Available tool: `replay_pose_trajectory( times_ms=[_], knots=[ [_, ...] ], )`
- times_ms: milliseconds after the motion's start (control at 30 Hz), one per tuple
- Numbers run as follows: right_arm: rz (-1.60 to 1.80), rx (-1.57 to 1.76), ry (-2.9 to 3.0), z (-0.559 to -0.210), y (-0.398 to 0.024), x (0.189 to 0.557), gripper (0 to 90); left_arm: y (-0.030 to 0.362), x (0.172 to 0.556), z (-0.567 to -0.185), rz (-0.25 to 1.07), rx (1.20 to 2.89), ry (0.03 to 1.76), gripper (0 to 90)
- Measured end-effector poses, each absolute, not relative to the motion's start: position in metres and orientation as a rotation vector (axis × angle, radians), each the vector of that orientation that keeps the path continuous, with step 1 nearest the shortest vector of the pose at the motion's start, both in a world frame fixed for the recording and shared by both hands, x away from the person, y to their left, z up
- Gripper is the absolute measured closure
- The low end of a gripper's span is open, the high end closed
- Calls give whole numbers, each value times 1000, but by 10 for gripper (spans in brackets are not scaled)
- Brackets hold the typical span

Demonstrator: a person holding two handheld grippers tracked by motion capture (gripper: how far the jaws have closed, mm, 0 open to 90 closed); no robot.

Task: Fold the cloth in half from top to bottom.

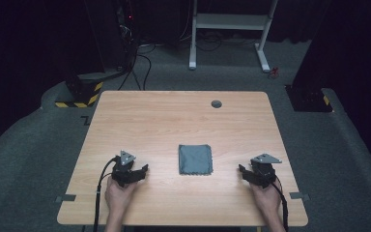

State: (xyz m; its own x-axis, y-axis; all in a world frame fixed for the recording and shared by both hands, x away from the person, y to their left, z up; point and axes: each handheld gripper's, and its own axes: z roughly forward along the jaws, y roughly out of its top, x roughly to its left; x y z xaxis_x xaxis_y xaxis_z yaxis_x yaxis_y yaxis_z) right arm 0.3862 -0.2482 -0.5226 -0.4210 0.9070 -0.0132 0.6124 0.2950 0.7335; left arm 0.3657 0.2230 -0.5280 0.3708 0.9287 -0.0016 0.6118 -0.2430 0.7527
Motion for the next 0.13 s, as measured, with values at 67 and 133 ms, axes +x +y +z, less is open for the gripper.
replay_pose_trajectory(
  times_ms=[67,133],
  knots=[
    [923,1356,2141,-523,-248,386,434,223,366,-528,601,1959,1328,314],
    [923,1356,2140,-523,-248,386,440,223,366,-528,599,1959,1328,314]
  ],
)
